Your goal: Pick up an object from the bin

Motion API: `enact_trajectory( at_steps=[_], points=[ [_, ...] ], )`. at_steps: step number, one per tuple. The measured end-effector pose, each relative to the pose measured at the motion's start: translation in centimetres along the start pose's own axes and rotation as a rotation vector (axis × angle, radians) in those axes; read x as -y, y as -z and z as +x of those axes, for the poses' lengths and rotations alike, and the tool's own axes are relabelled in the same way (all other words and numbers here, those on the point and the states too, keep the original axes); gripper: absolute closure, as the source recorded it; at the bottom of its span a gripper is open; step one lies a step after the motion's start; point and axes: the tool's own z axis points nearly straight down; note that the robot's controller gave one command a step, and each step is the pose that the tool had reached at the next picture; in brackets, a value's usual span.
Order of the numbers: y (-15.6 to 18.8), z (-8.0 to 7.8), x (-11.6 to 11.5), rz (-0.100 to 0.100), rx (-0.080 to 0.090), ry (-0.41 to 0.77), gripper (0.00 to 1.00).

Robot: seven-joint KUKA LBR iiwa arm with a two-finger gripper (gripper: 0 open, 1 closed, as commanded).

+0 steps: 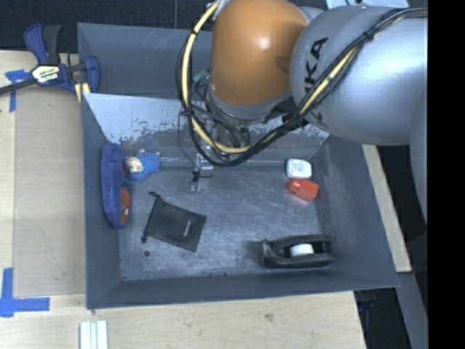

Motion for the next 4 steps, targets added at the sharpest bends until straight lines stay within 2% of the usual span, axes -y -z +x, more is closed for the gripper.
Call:
enact_trajectory(
  at_steps=[1, 2, 3, 4],
  points=[
    [-10.0, 3.8, -0.5, 0.001, -0.002, 0.034, 0.0],
    [-17.3, 4.5, 3.0, 0.002, 0.001, 0.113, 0.0],
    [-16.8, 4.2, 2.7, -0.001, 0.01, 0.113, 1.0],
    [-3.7, 4.6, 3.6, -0.001, 0.017, 0.127, 1.0]
  ],
)
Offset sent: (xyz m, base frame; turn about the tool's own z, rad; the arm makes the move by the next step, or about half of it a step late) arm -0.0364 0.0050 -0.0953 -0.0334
